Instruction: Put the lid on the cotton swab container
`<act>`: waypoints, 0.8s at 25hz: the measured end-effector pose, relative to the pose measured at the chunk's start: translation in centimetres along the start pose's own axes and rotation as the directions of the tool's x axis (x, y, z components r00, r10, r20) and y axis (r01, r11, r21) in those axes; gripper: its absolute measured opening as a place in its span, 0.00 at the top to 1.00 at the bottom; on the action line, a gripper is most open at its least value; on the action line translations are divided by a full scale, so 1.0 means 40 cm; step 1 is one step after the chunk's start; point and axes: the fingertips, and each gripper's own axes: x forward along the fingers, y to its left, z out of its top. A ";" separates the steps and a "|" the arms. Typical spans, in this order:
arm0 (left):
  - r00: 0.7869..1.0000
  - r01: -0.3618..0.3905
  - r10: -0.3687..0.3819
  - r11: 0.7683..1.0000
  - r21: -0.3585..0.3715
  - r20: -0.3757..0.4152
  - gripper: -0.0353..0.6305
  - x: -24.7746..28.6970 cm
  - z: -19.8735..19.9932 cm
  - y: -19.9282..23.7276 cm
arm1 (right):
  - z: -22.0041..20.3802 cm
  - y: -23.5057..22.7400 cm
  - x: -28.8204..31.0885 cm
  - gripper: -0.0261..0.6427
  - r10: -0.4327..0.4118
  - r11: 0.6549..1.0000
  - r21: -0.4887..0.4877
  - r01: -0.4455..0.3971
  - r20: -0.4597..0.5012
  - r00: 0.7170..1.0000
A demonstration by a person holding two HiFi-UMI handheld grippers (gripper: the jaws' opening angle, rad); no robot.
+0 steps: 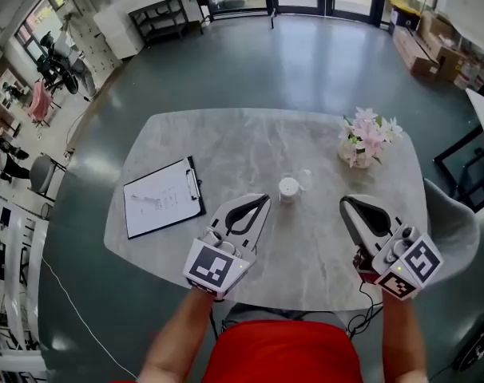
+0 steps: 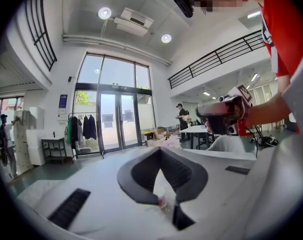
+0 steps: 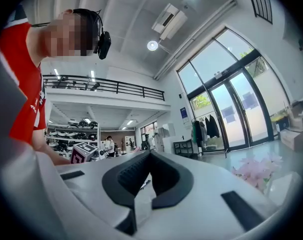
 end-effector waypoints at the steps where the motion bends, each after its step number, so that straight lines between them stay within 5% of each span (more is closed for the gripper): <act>1: 1.000 0.004 -0.004 1.000 0.014 -0.002 0.92 0.016 -0.006 0.001 | -0.009 -0.016 0.005 0.95 0.003 1.000 0.007 -0.003 -0.009 1.000; 4: 1.000 0.019 -0.018 0.998 0.058 -0.021 0.92 0.055 -0.043 0.008 | -0.042 -0.058 0.022 0.95 0.001 1.000 0.030 0.000 -0.039 0.999; 16: 0.979 0.108 -0.098 0.993 0.043 -0.178 0.92 0.182 -0.235 0.043 | -0.240 -0.184 0.104 0.95 -0.059 0.987 0.135 0.088 -0.208 0.976; 20: 0.960 0.159 -0.153 0.987 0.007 -0.235 0.71 0.212 -0.296 0.041 | -0.308 -0.217 0.119 0.95 -0.066 0.974 0.193 0.120 -0.266 0.962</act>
